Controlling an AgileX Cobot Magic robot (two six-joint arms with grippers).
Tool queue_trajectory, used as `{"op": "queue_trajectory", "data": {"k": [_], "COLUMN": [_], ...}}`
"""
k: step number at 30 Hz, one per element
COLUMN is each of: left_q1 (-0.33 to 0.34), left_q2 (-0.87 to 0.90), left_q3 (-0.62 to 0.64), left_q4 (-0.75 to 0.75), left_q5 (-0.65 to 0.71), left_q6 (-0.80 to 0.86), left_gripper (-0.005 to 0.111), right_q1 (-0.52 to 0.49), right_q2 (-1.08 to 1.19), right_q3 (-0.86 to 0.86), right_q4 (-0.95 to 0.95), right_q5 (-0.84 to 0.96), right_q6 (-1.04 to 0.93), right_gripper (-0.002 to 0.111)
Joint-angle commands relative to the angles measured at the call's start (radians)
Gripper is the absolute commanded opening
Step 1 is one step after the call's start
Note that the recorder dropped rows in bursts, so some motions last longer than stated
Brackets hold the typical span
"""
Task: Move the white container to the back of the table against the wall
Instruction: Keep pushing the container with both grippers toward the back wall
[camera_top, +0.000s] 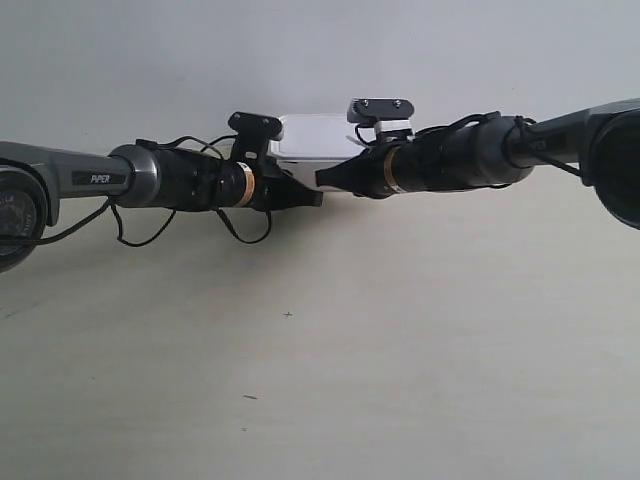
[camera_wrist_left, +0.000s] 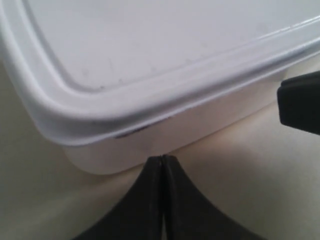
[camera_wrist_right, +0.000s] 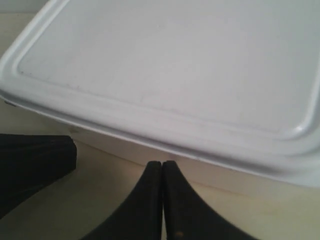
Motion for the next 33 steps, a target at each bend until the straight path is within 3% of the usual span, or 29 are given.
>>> {"op": "queue_trajectory", "data": {"k": [1,25,33], "left_q1": [0.002,0.004,0.004], "left_q2": [-0.001,-0.001,-0.055], "left_q3": [-0.015,-0.036,0.037], "left_q4": [-0.013,-0.035,-0.026], "left_q5": [0.019,0.028,-0.003], "left_q6": [-0.008,-0.008,-0.038], "left_gripper": [0.000,0.000,0.000], "right_q1": [-0.006,-0.006,-0.006], "right_q2": [0.000,0.067,0.069], "right_q3": [-0.021,-0.102,-0.111], "right_q4": [-0.012,-0.016,-0.022], "right_q5": [0.007,-0.061,-0.063], "right_q6": [-0.004,0.041,0.065], "right_gripper": [0.000,0.000,0.000]}}
